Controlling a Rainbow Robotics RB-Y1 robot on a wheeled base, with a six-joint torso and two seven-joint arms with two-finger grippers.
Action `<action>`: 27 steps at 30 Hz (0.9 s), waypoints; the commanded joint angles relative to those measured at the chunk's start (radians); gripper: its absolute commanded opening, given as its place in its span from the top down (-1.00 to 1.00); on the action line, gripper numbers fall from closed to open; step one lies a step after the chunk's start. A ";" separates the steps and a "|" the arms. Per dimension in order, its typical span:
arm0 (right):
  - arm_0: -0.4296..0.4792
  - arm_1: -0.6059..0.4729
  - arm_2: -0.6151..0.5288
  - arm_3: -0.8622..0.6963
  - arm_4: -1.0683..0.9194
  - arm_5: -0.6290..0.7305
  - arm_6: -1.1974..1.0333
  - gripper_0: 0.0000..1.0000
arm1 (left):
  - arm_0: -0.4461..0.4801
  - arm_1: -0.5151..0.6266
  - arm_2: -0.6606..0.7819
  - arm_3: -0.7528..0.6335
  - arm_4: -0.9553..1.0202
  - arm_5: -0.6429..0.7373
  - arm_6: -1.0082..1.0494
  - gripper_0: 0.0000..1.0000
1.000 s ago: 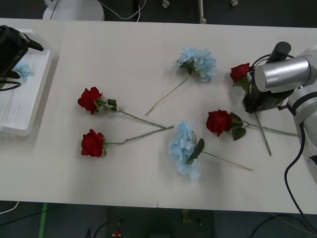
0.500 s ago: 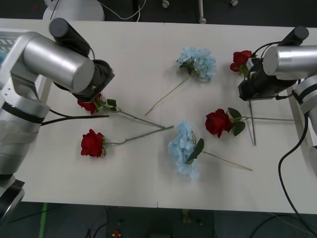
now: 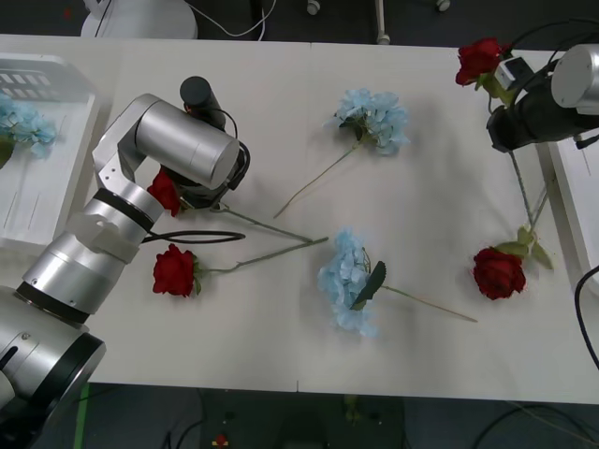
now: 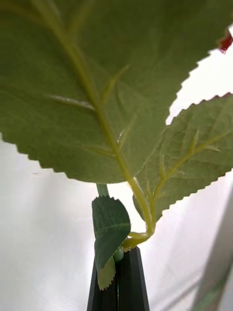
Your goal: Put the red flowers into the right box and the blue flowers into the left box
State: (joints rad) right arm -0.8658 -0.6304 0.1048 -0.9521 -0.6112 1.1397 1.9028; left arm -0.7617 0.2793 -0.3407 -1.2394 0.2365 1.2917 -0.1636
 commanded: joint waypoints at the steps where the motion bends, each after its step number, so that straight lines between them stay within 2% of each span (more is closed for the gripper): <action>1: -0.038 -0.101 -0.022 -0.034 -0.067 -0.005 0.064 1.00 | -0.044 -0.008 -0.054 -0.018 -0.022 0.057 0.013 -1.00; 9: -0.039 -0.224 -0.071 -0.059 -0.065 0.018 0.084 1.00 | 0.050 0.018 -0.067 -0.109 -0.060 0.075 0.016 -1.00; 14: -0.025 -0.265 -0.070 -0.043 0.090 0.071 0.087 1.00 | 0.061 0.023 -0.066 -0.100 -0.062 0.061 0.019 -1.00; 20: 0.044 -0.264 -0.068 -0.030 0.258 0.058 0.085 1.00 | 0.088 0.024 -0.043 -0.080 -0.071 0.024 0.019 -1.00; 27: 0.128 -0.224 -0.068 -0.004 0.395 -0.043 0.061 1.00 | 0.085 0.026 -0.020 -0.038 -0.108 -0.018 0.015 -1.00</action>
State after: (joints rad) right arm -0.7634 -0.8502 0.0556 -0.9693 -0.2549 1.1275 1.9555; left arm -0.6862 0.2821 -0.3931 -1.2772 0.1523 1.2873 -0.1636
